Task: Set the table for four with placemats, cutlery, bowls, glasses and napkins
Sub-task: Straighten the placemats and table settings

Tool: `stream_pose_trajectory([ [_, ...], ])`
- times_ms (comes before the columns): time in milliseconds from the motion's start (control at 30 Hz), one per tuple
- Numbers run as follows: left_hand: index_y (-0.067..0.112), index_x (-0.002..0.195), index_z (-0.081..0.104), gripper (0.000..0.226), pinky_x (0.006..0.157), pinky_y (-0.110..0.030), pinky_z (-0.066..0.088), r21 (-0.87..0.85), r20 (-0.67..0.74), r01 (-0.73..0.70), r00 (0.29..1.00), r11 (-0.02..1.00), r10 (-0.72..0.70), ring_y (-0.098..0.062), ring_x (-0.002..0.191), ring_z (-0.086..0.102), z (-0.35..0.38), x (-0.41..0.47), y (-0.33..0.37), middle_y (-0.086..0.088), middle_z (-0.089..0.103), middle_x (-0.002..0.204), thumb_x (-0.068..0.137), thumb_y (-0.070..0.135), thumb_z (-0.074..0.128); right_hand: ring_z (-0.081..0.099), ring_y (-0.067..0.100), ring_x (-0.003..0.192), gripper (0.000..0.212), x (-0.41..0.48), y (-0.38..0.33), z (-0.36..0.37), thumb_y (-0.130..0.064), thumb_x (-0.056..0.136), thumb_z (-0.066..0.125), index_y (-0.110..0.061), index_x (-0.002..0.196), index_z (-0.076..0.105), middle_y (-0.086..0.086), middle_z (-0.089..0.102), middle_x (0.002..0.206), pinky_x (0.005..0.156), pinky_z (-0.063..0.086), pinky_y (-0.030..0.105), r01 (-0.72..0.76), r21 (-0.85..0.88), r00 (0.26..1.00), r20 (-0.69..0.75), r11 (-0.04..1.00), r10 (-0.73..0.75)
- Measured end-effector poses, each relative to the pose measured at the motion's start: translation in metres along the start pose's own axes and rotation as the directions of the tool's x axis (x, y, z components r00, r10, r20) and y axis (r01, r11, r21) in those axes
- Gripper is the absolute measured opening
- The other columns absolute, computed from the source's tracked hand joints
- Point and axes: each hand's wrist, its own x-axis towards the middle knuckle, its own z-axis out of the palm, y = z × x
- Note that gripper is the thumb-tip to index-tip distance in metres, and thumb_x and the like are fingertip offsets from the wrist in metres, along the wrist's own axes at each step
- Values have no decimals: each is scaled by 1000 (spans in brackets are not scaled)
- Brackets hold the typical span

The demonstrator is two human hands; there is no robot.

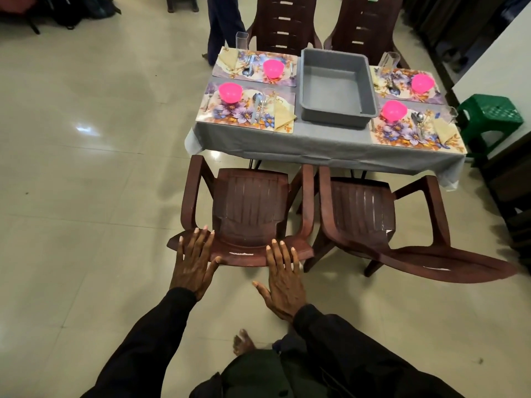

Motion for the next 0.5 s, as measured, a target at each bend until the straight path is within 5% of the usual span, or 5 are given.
stream_pose_trajectory([
  [500,12,159,27,64,123,-57,17,13,-4,-15,1000,1000,15,-24,156,17,-2,2,-11,-7,19,168,107,48,17,-5,29,157,91,5,-7,4,-72,99,25,-9,162,3,13,-6,170,125,4,53,-10,6,999,41,1000,10],
])
